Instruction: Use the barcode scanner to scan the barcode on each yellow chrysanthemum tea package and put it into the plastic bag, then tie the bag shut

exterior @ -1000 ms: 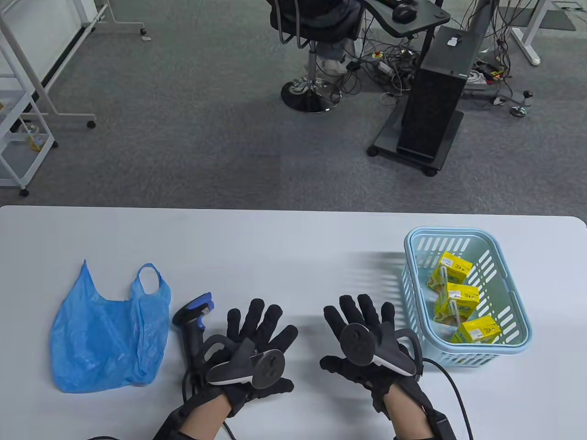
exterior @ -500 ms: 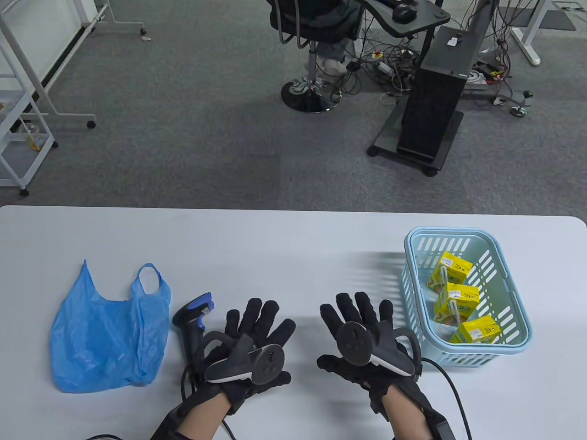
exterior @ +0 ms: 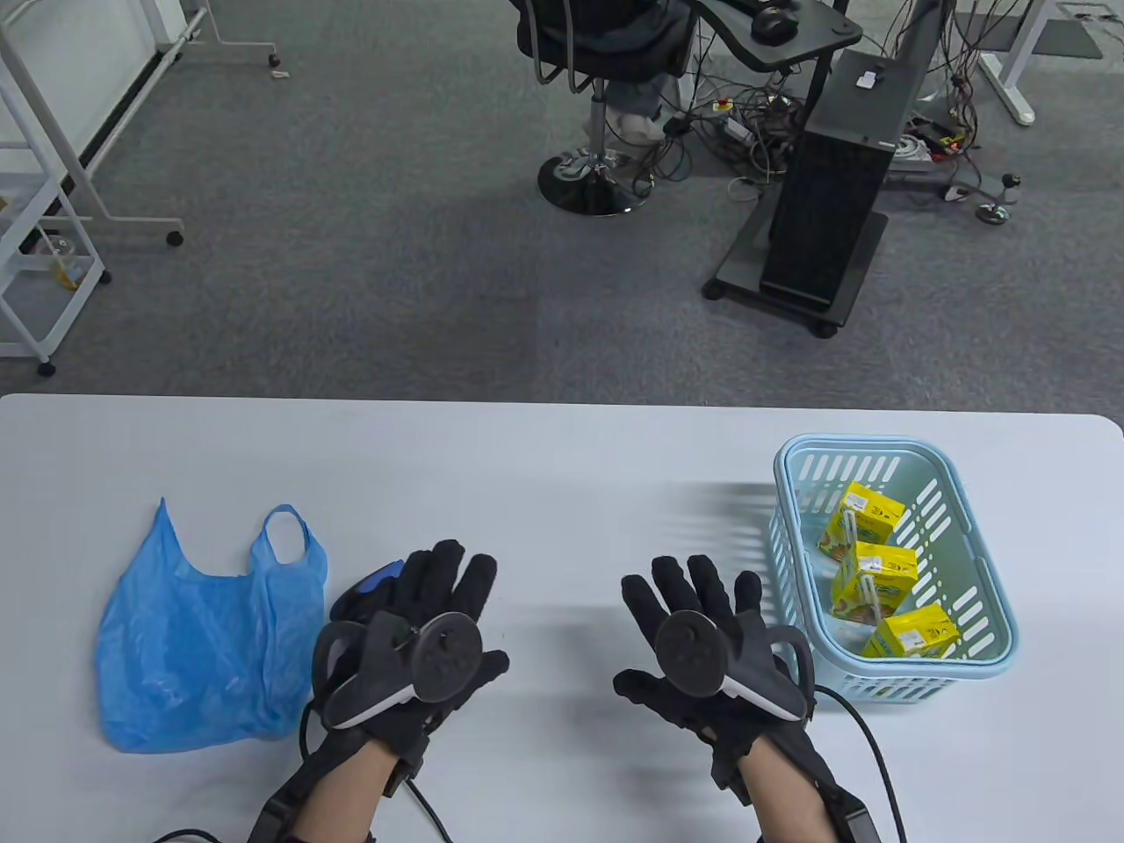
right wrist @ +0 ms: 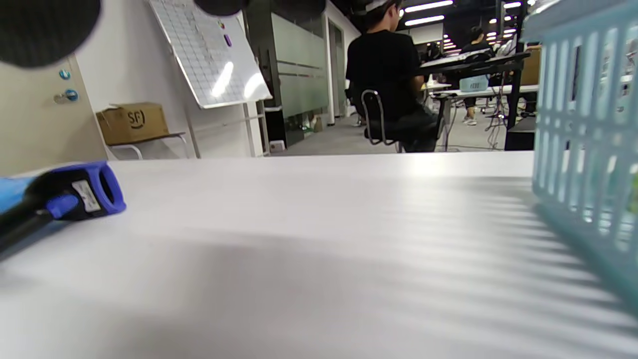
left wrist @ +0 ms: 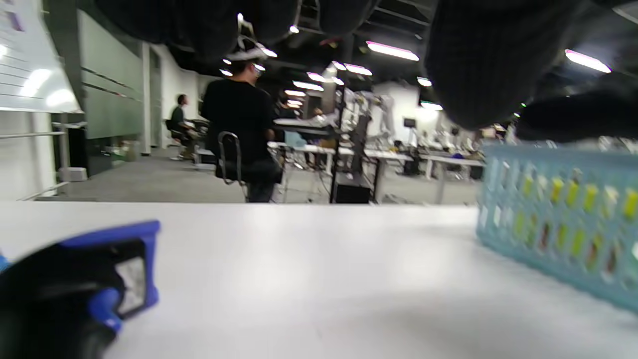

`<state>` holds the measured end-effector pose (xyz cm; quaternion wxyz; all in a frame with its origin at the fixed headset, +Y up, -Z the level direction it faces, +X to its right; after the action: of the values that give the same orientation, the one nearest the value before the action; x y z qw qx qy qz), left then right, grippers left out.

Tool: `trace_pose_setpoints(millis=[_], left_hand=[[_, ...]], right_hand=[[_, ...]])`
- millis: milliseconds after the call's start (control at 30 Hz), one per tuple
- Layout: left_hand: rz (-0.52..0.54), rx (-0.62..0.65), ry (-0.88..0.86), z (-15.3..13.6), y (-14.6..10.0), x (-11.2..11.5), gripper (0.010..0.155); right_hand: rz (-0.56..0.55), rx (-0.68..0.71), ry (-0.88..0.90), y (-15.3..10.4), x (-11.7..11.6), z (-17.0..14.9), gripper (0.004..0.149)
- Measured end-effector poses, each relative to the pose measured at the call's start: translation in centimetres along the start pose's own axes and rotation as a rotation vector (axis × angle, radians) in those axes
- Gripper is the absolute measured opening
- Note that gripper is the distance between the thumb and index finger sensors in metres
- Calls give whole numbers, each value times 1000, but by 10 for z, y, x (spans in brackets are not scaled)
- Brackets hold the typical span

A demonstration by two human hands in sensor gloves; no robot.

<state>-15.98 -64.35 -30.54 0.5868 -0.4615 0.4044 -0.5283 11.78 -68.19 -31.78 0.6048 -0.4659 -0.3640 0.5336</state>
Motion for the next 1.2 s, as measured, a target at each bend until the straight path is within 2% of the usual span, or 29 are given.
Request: trace_pose_setpoints(millis=[100,200,267,333,433,533,600,733,867,967,1033,1100,1200], left_hand=[[-5,-85,-46,-28,3,-9,84],[-23,-237,-20,-66,14,-12,76],[-75,-323,5,-92,23,-11,75],[-139,-449,20,-122,33,-4,74],[-162,-686,125,-159,39,11,65],[-266,-793,217,-184,44,35,56],[-285,-829,255,-192,47,48,55],[-310,-858,307,-201,54,70,67],[-417,-895,270,-213,47,94,74],[-461,-915,241,-224,40,113,71],[-395,-913,246,-226,38,113,58],[-405,-913,296,-224,36,113,44],[-401,-902,290,-225,32,112,40]], right_hand=[[7,-2,-4,-1,4,1,95],[37,-2,-32,-3,6,1,95],[37,-11,-27,-3,8,-1,95],[37,-9,-4,-3,9,-2,94],[13,-3,-7,-4,9,0,93],[15,6,6,-2,7,2,91],[20,6,-8,-2,5,3,91],[33,5,-24,-1,2,4,91],[41,0,-34,0,-2,2,90],[54,-6,-41,2,-5,-1,90],[59,-7,-40,2,-6,-2,90],[63,-9,-47,2,-7,-3,90],[62,-9,-43,2,-6,-2,90]])
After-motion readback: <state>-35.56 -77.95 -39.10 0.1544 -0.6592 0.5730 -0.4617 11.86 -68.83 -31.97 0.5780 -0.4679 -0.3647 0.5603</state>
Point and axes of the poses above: the tracker on the back of each hand, its own z axis roughly to the thumb side, its own y axis roughly from the wrist to the fingertips, x = y × z, the point moved 3 cm from there along y, roughly from the wrist to the fingertips, and after that the axes turned 2 degrees about -z, right-handed, at the moved point
